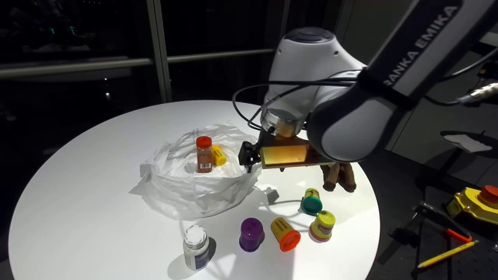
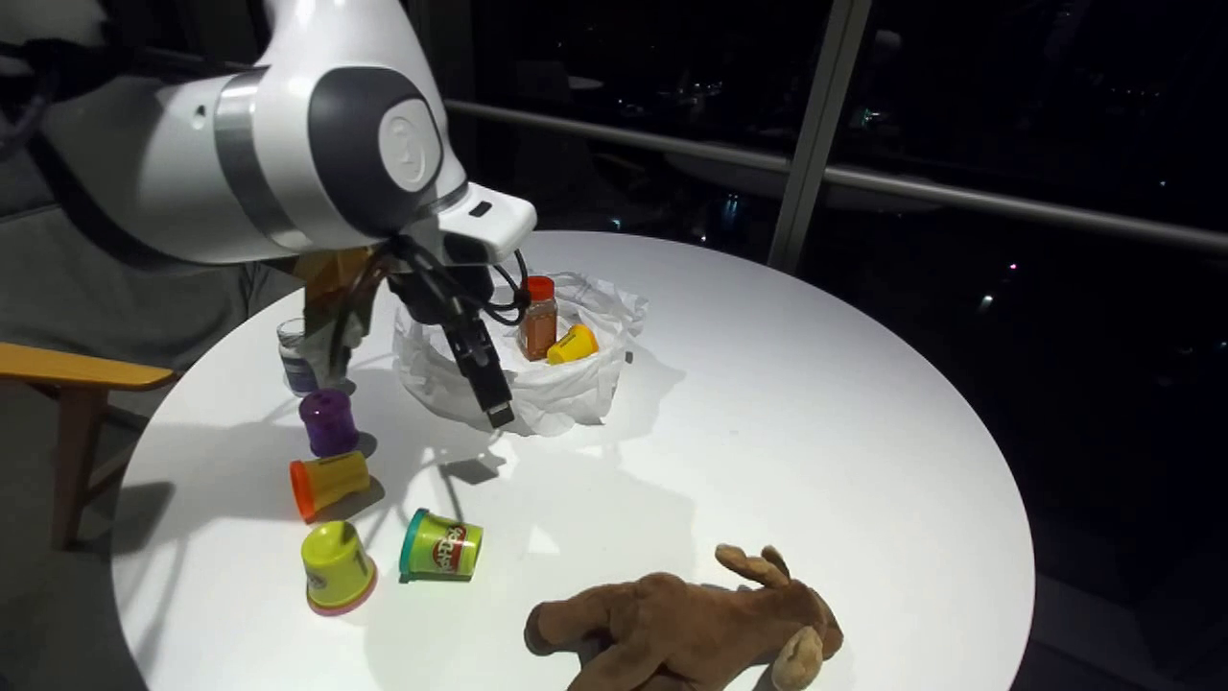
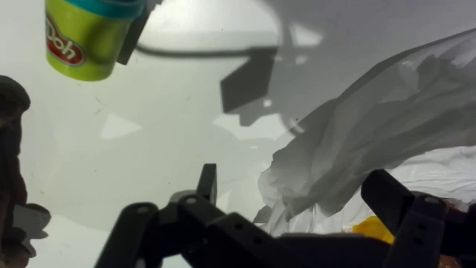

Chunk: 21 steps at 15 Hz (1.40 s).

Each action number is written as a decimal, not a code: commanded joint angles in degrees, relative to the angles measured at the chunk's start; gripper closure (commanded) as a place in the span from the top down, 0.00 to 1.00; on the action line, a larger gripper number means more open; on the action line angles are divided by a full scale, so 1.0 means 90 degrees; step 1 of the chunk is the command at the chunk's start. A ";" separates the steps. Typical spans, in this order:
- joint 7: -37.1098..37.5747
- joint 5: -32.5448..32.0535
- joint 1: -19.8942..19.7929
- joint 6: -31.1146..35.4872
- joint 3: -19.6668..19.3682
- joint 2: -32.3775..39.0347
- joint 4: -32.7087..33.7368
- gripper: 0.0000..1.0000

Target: Pick up all the objects from the table and put them on the plastic

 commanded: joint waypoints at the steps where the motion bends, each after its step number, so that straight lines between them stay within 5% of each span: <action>1: 0.1232 -0.0577 0.1612 0.1635 -0.1614 -0.0784 -0.1601 1.00; 3: 0.1352 -0.0407 0.2471 0.2508 -0.2554 -0.0627 -0.1890 1.00; 6: 0.0972 0.0894 0.3913 0.3785 -0.3896 -0.0341 -0.2625 1.00; 9: 0.1089 0.1706 0.4995 0.3630 -0.4570 -0.0499 -0.3255 1.00; 11: 0.1231 0.1701 0.4918 0.2972 -0.4397 -0.0556 -0.3019 1.00; 12: 0.0175 0.2622 0.4581 0.2582 -0.3813 -0.1025 -0.3069 1.00; 13: 0.0976 0.1843 0.4918 0.2140 -0.4306 -0.0913 -0.3056 1.00; 18: 0.0768 0.1951 0.4614 -0.0433 -0.4183 -0.1173 -0.2392 1.00; 21: 0.0374 0.1955 0.4353 -0.0927 -0.3983 -0.1343 -0.2078 1.00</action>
